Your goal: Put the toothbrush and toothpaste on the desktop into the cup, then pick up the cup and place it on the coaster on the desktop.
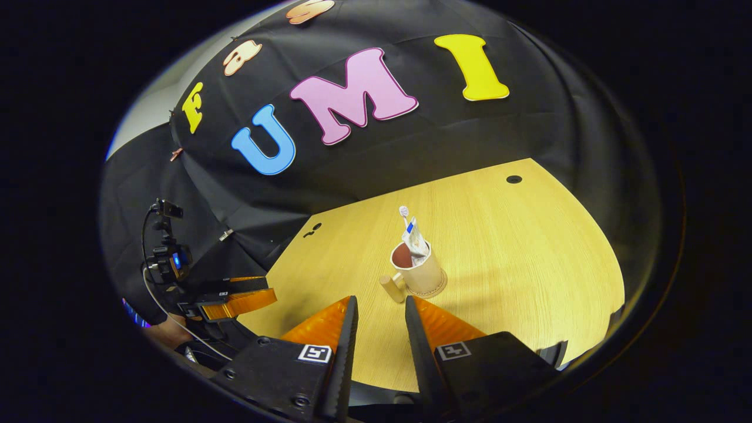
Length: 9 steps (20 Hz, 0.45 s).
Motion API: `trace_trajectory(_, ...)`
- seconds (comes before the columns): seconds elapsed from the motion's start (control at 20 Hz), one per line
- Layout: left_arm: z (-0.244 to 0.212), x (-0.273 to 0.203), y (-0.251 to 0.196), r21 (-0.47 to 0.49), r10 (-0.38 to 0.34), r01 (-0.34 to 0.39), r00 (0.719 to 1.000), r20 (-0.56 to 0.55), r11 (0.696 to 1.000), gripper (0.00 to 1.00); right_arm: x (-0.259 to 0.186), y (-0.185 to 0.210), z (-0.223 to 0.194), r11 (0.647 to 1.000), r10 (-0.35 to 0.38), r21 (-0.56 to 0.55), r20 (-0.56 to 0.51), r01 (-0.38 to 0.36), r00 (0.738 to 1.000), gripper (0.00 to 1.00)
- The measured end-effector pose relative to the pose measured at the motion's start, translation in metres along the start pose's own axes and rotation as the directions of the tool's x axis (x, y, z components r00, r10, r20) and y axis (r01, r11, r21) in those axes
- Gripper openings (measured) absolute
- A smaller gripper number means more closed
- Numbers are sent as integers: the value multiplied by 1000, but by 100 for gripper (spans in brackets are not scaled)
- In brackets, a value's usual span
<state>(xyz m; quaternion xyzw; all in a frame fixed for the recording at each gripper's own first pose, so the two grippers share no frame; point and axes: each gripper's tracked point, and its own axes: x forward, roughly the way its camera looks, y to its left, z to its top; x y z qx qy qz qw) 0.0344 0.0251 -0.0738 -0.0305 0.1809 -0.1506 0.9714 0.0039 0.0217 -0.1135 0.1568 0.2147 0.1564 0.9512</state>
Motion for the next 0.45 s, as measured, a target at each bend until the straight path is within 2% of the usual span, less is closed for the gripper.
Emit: trace_trajectory(0.45, 0, 3, -6, 14, -10, 10, 1000, -7, 1000, 96, -2, -2, -1, 1000, -8, 8, 9, 8, 1000, 50)
